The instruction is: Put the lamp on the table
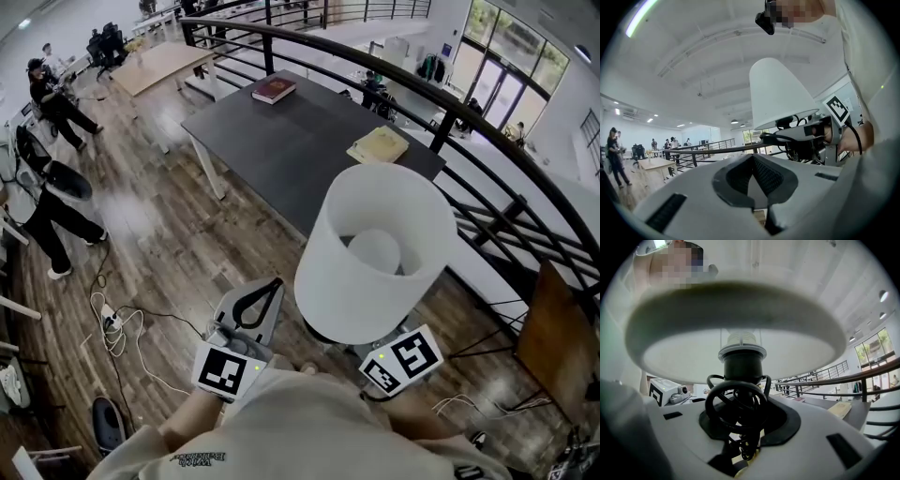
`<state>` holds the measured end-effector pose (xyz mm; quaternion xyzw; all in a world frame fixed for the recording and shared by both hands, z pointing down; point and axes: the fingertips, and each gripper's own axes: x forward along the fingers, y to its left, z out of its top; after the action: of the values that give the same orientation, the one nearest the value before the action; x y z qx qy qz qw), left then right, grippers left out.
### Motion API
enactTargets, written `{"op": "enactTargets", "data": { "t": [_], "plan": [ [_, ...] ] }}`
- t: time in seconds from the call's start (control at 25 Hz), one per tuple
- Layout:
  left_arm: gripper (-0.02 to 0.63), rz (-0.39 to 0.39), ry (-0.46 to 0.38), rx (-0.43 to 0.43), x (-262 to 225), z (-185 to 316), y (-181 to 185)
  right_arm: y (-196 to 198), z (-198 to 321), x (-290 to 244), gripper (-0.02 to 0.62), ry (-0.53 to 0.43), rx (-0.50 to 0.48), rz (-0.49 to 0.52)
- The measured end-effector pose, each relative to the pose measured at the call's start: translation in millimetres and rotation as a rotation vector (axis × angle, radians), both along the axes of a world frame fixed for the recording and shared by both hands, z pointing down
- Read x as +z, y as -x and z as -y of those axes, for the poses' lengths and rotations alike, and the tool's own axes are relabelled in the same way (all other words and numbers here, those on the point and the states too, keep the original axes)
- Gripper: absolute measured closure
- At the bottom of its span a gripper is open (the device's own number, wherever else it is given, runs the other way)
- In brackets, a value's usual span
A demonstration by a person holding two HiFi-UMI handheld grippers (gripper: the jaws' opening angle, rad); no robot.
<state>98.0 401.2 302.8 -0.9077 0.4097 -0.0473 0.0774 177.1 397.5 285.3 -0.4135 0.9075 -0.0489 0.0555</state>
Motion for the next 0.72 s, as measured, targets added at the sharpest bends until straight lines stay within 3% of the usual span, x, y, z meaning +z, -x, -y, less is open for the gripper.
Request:
{"op": "enactTargets", "data": {
  "t": [0.72],
  "plan": [
    [0.6,0.007,-0.059,-0.042,15.7,30.7,-10.5,-10.6,33.7,10.7,0.479,-0.055,-0.032,-0.008]
  ]
}}
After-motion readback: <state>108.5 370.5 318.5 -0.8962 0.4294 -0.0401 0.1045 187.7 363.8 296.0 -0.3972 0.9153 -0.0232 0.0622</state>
